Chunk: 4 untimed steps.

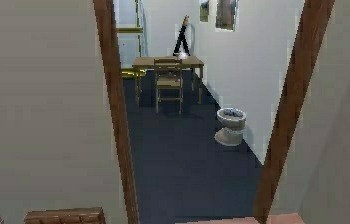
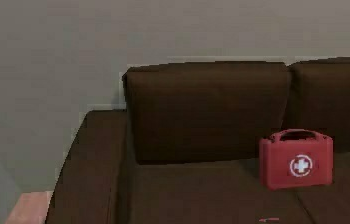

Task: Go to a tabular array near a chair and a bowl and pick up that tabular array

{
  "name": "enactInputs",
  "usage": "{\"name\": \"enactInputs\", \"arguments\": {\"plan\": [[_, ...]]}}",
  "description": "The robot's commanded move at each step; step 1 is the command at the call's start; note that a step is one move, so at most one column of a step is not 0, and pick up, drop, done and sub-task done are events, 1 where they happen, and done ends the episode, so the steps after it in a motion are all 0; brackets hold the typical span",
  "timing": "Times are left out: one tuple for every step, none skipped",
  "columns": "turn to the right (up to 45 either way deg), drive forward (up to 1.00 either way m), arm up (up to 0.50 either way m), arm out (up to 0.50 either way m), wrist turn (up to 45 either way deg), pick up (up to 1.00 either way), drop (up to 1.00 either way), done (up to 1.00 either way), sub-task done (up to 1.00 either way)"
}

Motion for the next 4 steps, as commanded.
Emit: {"name": "enactInputs", "arguments": {"plan": [[0.0, 0.40, 0.00, 0.00, 0.0, 0.00, 0.00, 0.00, 0.00], [0.0, 1.00, 0.00, 0.00, 0.0, 0.00, 0.00, 0.00, 0.00], [0.0, 0.80, 0.00, 0.00, 0.0, 0.00, 0.00, 0.00, 0.00], [12.0, 0.00, 0.00, 0.00, 0.0, 0.00, 0.00, 0.00, 0.00]]}}
